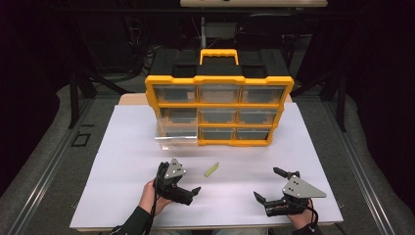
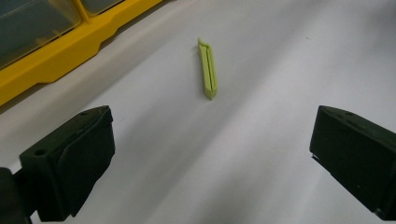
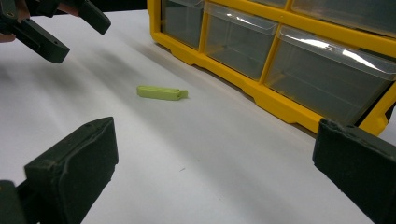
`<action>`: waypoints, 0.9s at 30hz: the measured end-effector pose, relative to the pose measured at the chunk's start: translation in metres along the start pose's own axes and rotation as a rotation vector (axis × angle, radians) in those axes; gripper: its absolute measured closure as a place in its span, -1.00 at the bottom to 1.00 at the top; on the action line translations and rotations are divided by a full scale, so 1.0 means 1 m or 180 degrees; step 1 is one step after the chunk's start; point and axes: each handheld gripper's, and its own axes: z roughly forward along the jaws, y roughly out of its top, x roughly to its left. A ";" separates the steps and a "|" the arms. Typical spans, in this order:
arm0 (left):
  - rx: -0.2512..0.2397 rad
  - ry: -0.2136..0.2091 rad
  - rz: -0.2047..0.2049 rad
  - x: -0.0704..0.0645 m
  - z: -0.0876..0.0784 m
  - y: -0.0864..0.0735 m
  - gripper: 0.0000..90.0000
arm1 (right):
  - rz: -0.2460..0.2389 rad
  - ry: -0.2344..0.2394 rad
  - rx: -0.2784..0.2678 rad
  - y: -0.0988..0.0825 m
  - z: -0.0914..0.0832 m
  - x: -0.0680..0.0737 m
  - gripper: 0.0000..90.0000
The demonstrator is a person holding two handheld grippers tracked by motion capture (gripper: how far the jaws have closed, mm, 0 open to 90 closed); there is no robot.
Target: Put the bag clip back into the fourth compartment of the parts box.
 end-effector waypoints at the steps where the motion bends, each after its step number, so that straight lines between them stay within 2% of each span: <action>1: -0.0010 0.0008 -0.0010 -0.001 0.001 0.001 -1.00 | -0.0004 -0.0003 0.0000 0.000 0.000 0.000 -1.00; 9: 0.0059 0.0049 -0.0040 -0.002 0.010 0.006 -1.00 | -0.0007 -0.0002 0.0003 0.000 0.000 0.000 -1.00; 15: 0.0052 0.0082 -0.0081 -0.006 0.016 0.009 -1.00 | -0.0029 0.0012 -0.0003 0.000 -0.001 0.000 -1.00; 21: 0.0078 0.0131 -0.0039 -0.010 0.024 0.013 -1.00 | -0.0032 0.0009 -0.0004 0.000 -0.001 0.000 -1.00; 27: 0.0128 0.0218 0.0002 -0.015 0.031 0.017 -0.74 | -0.0033 0.0028 0.0012 0.001 -0.001 0.001 -1.00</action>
